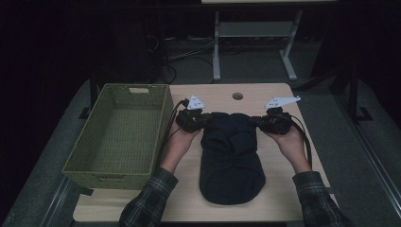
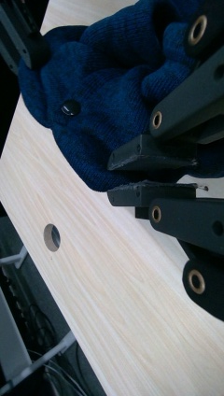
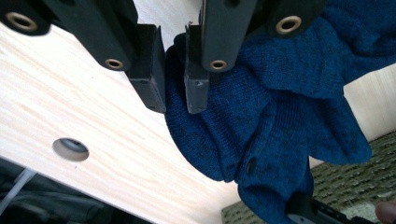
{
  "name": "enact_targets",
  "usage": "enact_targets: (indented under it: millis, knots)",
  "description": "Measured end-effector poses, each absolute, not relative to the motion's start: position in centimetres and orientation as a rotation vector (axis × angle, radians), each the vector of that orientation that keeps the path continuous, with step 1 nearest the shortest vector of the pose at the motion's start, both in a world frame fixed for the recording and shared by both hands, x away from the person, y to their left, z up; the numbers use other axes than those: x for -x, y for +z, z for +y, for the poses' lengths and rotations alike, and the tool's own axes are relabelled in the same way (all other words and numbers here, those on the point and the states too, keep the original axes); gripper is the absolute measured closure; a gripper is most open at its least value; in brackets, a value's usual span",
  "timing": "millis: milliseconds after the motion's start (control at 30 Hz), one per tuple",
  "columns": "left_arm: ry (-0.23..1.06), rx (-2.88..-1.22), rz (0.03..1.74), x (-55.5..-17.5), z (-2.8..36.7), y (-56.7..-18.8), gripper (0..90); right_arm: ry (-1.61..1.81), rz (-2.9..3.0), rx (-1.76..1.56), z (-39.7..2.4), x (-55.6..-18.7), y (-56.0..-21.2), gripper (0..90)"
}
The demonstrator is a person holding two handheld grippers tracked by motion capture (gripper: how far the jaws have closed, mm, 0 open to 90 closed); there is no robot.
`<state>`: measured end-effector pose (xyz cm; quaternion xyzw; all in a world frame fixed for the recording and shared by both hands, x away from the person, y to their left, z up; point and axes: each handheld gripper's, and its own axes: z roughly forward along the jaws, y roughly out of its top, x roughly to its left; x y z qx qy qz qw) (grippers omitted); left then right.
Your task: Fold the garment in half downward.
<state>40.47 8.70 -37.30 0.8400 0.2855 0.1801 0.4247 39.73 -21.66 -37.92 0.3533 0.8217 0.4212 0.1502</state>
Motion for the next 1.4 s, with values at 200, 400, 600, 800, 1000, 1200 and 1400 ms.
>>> enact_targets:
  millis: [200, 400, 600, 800, 1000, 1200, 1400]
  knots:
    - [0.418, -2.077, 0.695, -38.6, 9.0, -37.5, 81.4, 1.243, 2.375, -1.017, -21.9, -38.3, -37.9, 78.2]
    - [0.382, -2.076, 0.673, -36.9, 9.3, -37.8, 81.1, 1.243, 2.382, -0.986, -22.0, -36.5, -38.3, 77.6]
    - [0.368, -2.095, 0.646, -34.9, 9.3, -38.1, 81.1, 1.242, 2.405, -0.958, -22.1, -34.4, -38.8, 77.5]
    - [0.332, -2.113, 0.638, -33.0, 9.3, -38.9, 81.1, 1.235, 2.444, -0.949, -22.1, -32.6, -39.4, 77.1]
    - [0.298, -2.139, 0.631, -31.4, 9.3, -40.1, 80.8, 1.226, 2.466, -0.939, -22.1, -30.9, -40.3, 76.3]
    - [0.259, -2.200, 0.637, -30.4, 9.3, -41.9, 81.0, 1.202, 2.539, -0.967, -21.8, -29.5, -42.3, 76.1]
    - [0.223, -2.204, 0.660, -30.3, 9.5, -42.7, 81.3, 1.190, 2.572, -0.989, -21.4, -29.0, -43.7, 76.3]
